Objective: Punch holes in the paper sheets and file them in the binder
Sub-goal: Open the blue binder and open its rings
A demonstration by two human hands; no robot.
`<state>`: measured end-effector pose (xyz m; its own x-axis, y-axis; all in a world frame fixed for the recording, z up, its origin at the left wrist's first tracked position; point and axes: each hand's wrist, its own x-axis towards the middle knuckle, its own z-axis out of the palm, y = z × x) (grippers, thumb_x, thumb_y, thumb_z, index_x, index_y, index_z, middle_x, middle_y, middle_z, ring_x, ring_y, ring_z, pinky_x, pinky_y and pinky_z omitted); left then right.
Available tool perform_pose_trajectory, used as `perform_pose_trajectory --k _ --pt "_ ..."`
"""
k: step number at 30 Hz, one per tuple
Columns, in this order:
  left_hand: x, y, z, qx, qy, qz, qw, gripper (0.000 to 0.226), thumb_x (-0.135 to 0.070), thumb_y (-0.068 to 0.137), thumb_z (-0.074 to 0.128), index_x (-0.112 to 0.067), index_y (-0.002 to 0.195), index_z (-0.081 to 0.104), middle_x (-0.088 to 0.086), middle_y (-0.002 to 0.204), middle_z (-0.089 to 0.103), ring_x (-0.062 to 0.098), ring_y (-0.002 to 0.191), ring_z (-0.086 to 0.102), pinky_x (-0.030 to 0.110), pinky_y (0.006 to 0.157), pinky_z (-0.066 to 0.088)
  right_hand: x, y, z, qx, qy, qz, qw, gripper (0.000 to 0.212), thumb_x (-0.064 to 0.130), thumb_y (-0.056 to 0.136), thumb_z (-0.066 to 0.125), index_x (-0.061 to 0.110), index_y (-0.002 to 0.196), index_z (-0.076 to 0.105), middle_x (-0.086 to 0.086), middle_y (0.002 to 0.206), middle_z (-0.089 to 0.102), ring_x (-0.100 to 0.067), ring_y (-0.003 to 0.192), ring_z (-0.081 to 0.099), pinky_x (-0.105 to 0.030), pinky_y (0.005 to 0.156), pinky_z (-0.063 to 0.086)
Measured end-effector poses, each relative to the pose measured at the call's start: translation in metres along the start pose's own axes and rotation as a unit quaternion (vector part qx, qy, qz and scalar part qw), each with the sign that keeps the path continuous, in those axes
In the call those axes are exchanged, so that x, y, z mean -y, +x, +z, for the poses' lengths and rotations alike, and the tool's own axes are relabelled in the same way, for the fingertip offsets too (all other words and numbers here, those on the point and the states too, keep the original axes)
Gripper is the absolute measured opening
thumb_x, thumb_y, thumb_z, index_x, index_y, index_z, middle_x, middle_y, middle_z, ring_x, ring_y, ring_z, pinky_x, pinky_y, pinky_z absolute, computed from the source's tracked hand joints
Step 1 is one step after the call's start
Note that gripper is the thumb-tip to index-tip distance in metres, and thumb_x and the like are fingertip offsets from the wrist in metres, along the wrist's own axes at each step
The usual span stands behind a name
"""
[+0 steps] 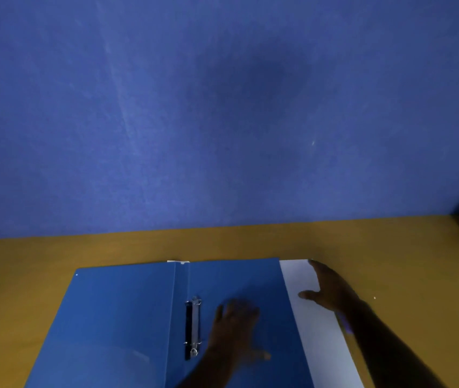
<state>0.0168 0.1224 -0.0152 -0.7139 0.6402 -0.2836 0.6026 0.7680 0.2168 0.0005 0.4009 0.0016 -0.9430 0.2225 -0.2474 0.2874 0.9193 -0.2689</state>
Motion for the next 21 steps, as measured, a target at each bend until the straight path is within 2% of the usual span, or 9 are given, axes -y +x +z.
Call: perform_pose_trajectory --k 2,4,6,7,9,12,16,19,21 --pt "0.0 0.004 0.01 0.032 -0.019 -0.016 0.999 0.104 -0.087 0.036 0.057 -0.029 0.122 0.051 -0.002 0.134 0.059 0.028 0.12 0.059 0.06 0.092 0.049 -0.006 0.005 -0.002 0.008 -0.008 0.001 1.0 0.112 0.059 0.069 0.074 0.012 0.152 0.016 -0.006 0.158 0.027 -0.022 0.143 0.031 -0.035 0.116 0.027" --pt "-0.001 0.009 0.017 0.003 -0.021 -0.044 0.999 0.106 -0.093 0.024 0.05 -0.033 0.111 0.056 -0.006 0.119 0.069 0.023 0.1 0.071 0.05 0.076 0.058 -0.01 0.012 -0.002 0.023 -0.02 0.001 1.0 0.12 0.065 0.065 0.073 0.013 0.153 0.011 -0.006 0.159 0.024 -0.022 0.144 0.029 -0.035 0.116 0.026" --pt "-0.001 0.014 0.021 0.008 -0.005 -0.021 1.0 0.105 -0.09 0.041 0.052 -0.031 0.128 0.052 -0.001 0.144 0.051 0.032 0.125 0.056 0.061 0.096 0.045 -0.011 0.019 -0.001 0.043 -0.023 0.009 0.999 0.124 0.068 0.064 0.071 0.014 0.153 0.004 -0.005 0.161 0.018 -0.023 0.145 0.025 -0.037 0.117 0.024" --pt "-0.001 0.016 0.022 0.009 0.005 -0.016 1.0 0.102 -0.083 0.054 0.055 -0.03 0.14 0.04 0.0 0.157 0.031 0.034 0.14 0.035 0.063 0.109 0.027 -0.01 0.02 0.0 0.051 -0.021 0.014 0.998 0.124 0.067 0.066 0.071 0.014 0.153 0.001 -0.006 0.162 0.015 -0.024 0.146 0.023 -0.038 0.117 0.024" --pt "-0.003 0.015 0.019 0.049 -0.019 -0.03 0.998 0.097 -0.068 0.071 0.062 -0.03 0.15 0.02 -0.001 0.163 0.006 0.03 0.149 0.005 0.057 0.117 0.004 -0.008 0.024 0.001 0.055 -0.026 0.019 0.998 0.124 0.065 0.069 0.069 0.012 0.153 -0.005 -0.007 0.162 0.01 -0.026 0.147 0.02 -0.04 0.118 0.022" --pt "-0.004 0.014 0.018 0.052 -0.03 -0.042 0.997 0.097 -0.065 0.073 0.064 -0.032 0.151 0.015 -0.002 0.163 0.002 0.028 0.15 0.0 0.056 0.119 0.001 -0.009 0.026 0.002 0.046 -0.037 0.022 0.998 0.129 0.069 0.066 0.068 0.011 0.153 -0.008 -0.009 0.162 0.01 -0.028 0.147 0.02 -0.042 0.118 0.022" --pt "-0.004 0.014 0.021 0.047 -0.021 -0.048 0.998 0.101 -0.075 0.068 0.052 -0.034 0.151 0.013 -0.004 0.163 -0.002 0.028 0.15 -0.004 0.055 0.119 -0.003 -0.015 0.025 0.002 0.045 -0.021 0.013 0.999 0.127 0.068 0.061 0.072 0.011 0.153 0.005 -0.009 0.159 0.023 -0.027 0.143 0.03 -0.042 0.117 0.028" --pt "-0.004 0.013 0.022 0.05 -0.033 -0.054 0.997 0.099 -0.073 0.07 0.057 -0.035 0.151 0.014 -0.005 0.163 -0.002 0.027 0.15 -0.004 0.054 0.119 -0.004 -0.012 0.021 -0.002 0.05 0.055 0.006 0.997 0.117 0.053 0.062 0.081 0.013 0.151 0.017 -0.007 0.154 0.034 -0.026 0.137 0.038 -0.04 0.112 0.035" --pt "-0.004 0.013 0.024 0.022 -0.028 -0.047 0.998 0.098 -0.072 0.068 0.062 -0.036 0.149 0.021 -0.006 0.163 0.003 0.029 0.15 0.006 0.058 0.119 0.004 -0.008 0.018 -0.006 0.051 0.131 0.007 0.99 0.113 0.048 0.061 0.084 0.014 0.15 0.024 -0.005 0.149 0.043 -0.024 0.131 0.046 -0.035 0.104 0.041"
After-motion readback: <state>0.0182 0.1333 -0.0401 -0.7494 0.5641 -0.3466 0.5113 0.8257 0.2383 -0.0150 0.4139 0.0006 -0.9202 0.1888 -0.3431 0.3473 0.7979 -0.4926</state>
